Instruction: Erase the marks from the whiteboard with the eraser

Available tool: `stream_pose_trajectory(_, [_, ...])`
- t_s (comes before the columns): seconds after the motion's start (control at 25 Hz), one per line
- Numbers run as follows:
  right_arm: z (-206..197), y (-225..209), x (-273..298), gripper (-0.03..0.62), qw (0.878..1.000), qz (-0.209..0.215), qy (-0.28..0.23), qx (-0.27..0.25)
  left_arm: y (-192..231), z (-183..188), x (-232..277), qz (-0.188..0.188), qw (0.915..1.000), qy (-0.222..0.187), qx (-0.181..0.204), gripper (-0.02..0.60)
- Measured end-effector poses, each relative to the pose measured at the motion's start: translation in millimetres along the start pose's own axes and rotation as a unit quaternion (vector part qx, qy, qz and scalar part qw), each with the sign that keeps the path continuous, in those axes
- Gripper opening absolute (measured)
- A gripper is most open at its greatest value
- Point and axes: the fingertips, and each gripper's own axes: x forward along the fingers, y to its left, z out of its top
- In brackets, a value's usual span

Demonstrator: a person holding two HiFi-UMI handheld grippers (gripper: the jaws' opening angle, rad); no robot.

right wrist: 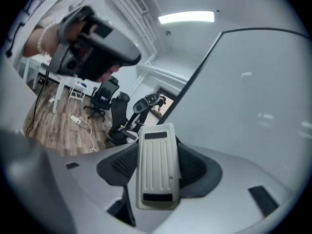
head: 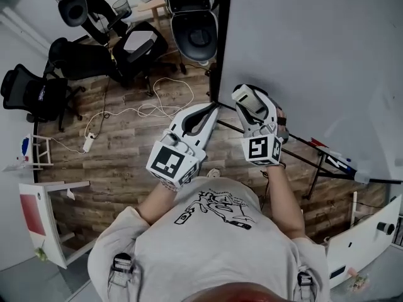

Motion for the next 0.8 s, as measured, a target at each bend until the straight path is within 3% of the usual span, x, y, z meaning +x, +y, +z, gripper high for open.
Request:
stream_pose_trajectory(0.12, [15.8, -14.3, -21.9, 0.262, 0.996, 0.003, -0.034, 0.080, -4.1, 7.3, -0.5, -0.003, 0.9999, -0.013, -0.003, 0.023])
stream_pose_trajectory(0.32, [30.9, -37.0, -61.6, 0.262, 0.980, 0.008, -0.072, 0.185, -18.0, 13.1, 4.6, -0.015, 0.9997, -0.020, 0.001, 0.023])
stream_pose_trajectory(0.56, [23.5, -52.4, -110.4, 0.262, 0.966, -0.005, -0.088, 0.245, -36.8, 13.7, 10.3, -0.022, 0.9996, -0.017, 0.001, 0.023])
stream_pose_trajectory(0.8, [25.1, -73.9, -151.5, 0.262, 0.958, -0.023, -0.094, 0.269, -57.9, 11.9, 21.4, -0.033, 0.9994, -0.010, -0.001, 0.023])
